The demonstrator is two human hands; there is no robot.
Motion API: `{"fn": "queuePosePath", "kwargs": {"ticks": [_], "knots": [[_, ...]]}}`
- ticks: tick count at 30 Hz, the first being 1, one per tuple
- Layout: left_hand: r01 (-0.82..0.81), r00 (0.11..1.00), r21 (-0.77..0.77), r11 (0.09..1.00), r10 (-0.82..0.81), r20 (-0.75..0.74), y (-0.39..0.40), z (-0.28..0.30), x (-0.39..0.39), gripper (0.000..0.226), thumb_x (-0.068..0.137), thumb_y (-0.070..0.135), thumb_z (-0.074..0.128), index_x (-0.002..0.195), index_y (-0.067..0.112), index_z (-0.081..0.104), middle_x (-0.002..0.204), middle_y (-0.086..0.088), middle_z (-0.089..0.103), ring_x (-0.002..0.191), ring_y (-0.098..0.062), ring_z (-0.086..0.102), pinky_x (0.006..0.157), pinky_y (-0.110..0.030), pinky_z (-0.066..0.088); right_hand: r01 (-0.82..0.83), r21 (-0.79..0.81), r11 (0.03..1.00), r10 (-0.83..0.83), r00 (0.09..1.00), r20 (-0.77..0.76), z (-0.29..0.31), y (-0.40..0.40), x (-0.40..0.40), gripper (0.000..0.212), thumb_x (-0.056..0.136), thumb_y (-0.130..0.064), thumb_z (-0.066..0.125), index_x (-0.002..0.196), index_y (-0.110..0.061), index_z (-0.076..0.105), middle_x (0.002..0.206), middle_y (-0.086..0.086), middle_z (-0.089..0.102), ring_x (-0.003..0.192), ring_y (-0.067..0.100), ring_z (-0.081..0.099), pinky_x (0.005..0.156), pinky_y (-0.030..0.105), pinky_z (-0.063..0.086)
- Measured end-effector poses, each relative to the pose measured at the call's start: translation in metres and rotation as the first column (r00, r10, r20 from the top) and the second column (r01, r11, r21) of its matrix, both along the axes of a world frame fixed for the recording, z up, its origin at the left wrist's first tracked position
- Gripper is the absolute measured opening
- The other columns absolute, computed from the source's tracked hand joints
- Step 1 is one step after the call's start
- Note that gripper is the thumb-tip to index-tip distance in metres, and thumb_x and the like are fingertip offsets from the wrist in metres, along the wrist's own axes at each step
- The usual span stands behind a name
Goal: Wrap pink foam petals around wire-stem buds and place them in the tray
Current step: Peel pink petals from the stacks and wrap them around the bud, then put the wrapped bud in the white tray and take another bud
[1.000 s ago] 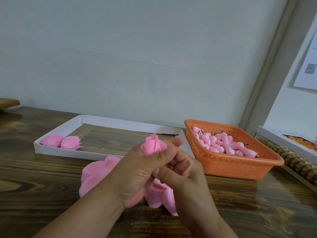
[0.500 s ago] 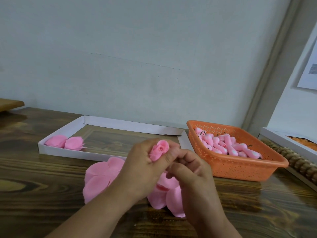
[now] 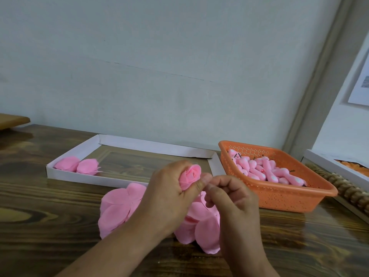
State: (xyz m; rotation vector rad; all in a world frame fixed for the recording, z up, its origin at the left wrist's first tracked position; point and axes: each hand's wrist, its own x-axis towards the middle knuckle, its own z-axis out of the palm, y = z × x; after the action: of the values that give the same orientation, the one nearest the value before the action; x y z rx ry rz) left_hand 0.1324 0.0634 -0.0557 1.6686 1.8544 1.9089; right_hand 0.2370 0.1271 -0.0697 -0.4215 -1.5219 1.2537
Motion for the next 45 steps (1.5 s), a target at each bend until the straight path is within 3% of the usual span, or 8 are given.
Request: {"fn": "queuePosePath", "kwargs": {"ticks": [4, 8, 13, 19, 24, 34, 40, 45], "knots": [[-0.017, 0.999, -0.018, 1.000, 0.017, 0.047, -0.001, 0.002, 0.000, 0.041, 0.067, 0.067, 0.042, 0.058, 0.027, 0.045, 0.053, 0.020, 0.051, 0.053, 0.003, 0.047, 0.051, -0.009, 0.037, 0.037, 0.042, 0.998, -0.037, 0.999, 0.009, -0.001, 0.000, -0.001, 0.010, 0.066, -0.016, 0.063, 0.069, -0.007, 0.065, 0.060, 0.002, 0.062, 0.055, 0.008, 0.054, 0.053, 0.017, 0.043], [0.040, 0.942, -0.065, 0.997, -0.016, 0.335, 0.000, 0.008, -0.003, 0.053, 0.075, 0.065, 0.041, 0.053, 0.017, 0.044, 0.046, 0.006, 0.041, 0.043, -0.005, 0.040, 0.045, -0.010, 0.040, 0.079, 0.103, 0.992, -0.082, 0.996, 0.031, -0.001, 0.001, 0.000, 0.004, 0.071, -0.014, 0.064, 0.067, -0.012, 0.066, 0.061, 0.002, 0.063, 0.055, 0.007, 0.055, 0.052, 0.016, 0.044], [0.248, 0.604, 0.022, 0.969, -0.172, 0.778, 0.007, 0.014, -0.013, 0.046, 0.095, 0.043, 0.048, 0.059, 0.016, 0.044, 0.046, 0.001, 0.037, 0.039, -0.013, 0.031, 0.040, -0.021, 0.041, 0.119, 0.115, 0.986, -0.123, 0.992, 0.033, -0.003, 0.009, 0.002, 0.016, 0.079, 0.000, 0.067, 0.068, -0.012, 0.067, 0.062, 0.002, 0.064, 0.054, 0.006, 0.055, 0.051, 0.016, 0.044], [0.365, 0.343, 0.046, 0.930, -0.180, 0.922, 0.013, 0.022, -0.039, 0.050, 0.090, 0.046, 0.056, 0.051, 0.017, 0.048, 0.044, 0.003, 0.041, 0.033, -0.010, 0.039, 0.050, -0.026, 0.054, 0.145, 0.111, 0.983, -0.149, 0.988, 0.028, -0.008, 0.018, 0.002, 0.019, 0.078, 0.005, 0.063, 0.068, -0.011, 0.066, 0.062, 0.002, 0.064, 0.054, 0.006, 0.054, 0.050, 0.016, 0.044], [0.309, 0.396, -0.080, 0.948, -0.052, 0.917, 0.009, 0.028, -0.083, 0.047, 0.088, 0.051, 0.058, 0.057, 0.017, 0.045, 0.043, 0.003, 0.041, 0.031, -0.011, 0.037, 0.057, -0.028, 0.049, 0.145, 0.082, 0.986, -0.144, 0.989, -0.009, -0.011, 0.024, 0.002, 0.024, 0.079, 0.007, 0.064, 0.067, -0.014, 0.068, 0.060, 0.002, 0.063, 0.051, 0.005, 0.052, 0.048, 0.015, 0.043], [0.024, 0.538, -0.275, 0.961, 0.220, 0.814, -0.010, 0.039, -0.184, 0.022, 0.092, 0.018, 0.052, 0.072, 0.010, 0.049, 0.058, -0.007, 0.046, 0.052, -0.018, 0.041, 0.065, -0.036, 0.049, 0.139, 0.134, 0.981, -0.136, 0.990, -0.028, -0.012, 0.027, -0.002, 0.035, 0.078, 0.010, 0.064, 0.071, -0.024, 0.070, 0.060, 0.002, 0.063, 0.049, 0.005, 0.051, 0.048, 0.014, 0.043], [-0.200, 0.762, -0.559, 0.805, 0.486, 0.428, -0.004, 0.037, -0.199, 0.025, 0.096, 0.018, 0.042, 0.073, 0.011, 0.046, 0.067, -0.007, 0.045, 0.064, -0.020, 0.044, 0.065, -0.029, 0.037, 0.129, 0.145, 0.981, -0.130, 0.992, -0.007, -0.012, 0.027, -0.001, 0.034, 0.078, 0.009, 0.064, 0.072, -0.025, 0.070, 0.059, 0.001, 0.063, 0.049, 0.005, 0.051, 0.049, 0.013, 0.043], [-0.312, 0.855, -0.712, 0.629, 0.512, 0.078, -0.006, 0.029, -0.200, 0.035, 0.097, 0.019, 0.036, 0.063, 0.010, 0.040, 0.071, -0.007, 0.042, 0.067, -0.020, 0.038, 0.073, -0.031, 0.032, 0.130, 0.153, 0.980, -0.135, 0.991, 0.020, -0.012, 0.027, -0.001, 0.036, 0.077, 0.009, 0.065, 0.073, -0.026, 0.070, 0.065, 0.001, 0.065, 0.050, 0.005, 0.052, 0.048, 0.015, 0.043]]}}
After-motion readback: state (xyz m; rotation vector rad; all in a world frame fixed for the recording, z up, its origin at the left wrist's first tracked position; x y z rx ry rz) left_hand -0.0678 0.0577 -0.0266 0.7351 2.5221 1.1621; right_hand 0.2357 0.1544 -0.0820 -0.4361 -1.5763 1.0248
